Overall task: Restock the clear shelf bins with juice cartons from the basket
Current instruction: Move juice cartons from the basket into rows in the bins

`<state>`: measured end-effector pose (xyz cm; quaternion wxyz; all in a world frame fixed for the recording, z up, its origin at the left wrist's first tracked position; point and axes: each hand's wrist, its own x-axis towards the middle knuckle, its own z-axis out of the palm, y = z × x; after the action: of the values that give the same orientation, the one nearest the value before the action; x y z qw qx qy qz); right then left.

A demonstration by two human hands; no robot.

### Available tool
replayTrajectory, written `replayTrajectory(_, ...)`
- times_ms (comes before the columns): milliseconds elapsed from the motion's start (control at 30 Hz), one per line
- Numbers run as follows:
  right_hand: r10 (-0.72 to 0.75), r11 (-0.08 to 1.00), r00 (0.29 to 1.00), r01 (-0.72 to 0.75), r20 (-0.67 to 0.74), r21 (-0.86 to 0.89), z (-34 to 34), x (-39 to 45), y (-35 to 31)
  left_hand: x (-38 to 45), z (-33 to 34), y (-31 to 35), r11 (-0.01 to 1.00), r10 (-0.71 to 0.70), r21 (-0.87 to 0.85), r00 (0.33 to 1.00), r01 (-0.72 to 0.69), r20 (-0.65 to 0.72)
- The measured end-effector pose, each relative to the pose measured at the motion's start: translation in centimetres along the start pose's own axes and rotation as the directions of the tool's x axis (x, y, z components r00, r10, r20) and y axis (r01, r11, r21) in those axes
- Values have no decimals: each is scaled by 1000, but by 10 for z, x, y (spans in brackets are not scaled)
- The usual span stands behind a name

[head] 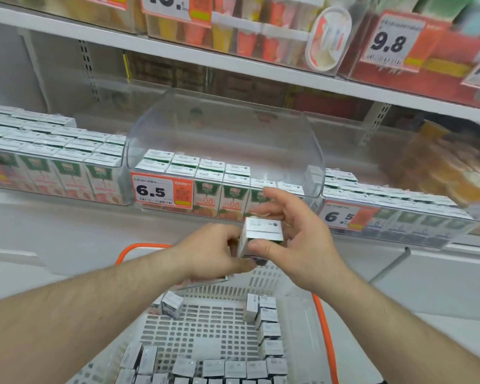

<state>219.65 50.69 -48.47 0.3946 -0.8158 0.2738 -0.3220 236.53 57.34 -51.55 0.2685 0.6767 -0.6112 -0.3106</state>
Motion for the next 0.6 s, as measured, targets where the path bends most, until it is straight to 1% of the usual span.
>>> replayTrajectory(100,-112,985,993,107,-29,-138,-8,-3,1,5,2,-1,998,41,-53,996,-46,-80)
replayTrajectory(167,-157,968,985,138,-75,-209,-11,-4,2,7,4,6,996,61,-57,991,-68,-116)
replayTrajectory(267,-124,979,975,90,-183,-180,-13,-9,2,7,9,18,993,86,-69,984,-97,-154)
replayTrajectory(367,-100,983,955,52,-278,-177,-18,-15,1,10,14,29,993,116,-1,974,-119,-195)
replayTrajectory(500,-129,949,932,16,-340,-315,-29,-11,1,17,19,49,986,144,113,965,-121,-221)
replayTrajectory(533,-102,951,929,-14,-356,-309,-35,-9,0,19,20,56,986,147,116,963,-123,-228)
replayTrajectory(600,-13,965,918,-92,-397,-245,-53,0,0,25,23,68,989,142,78,953,-125,-267)
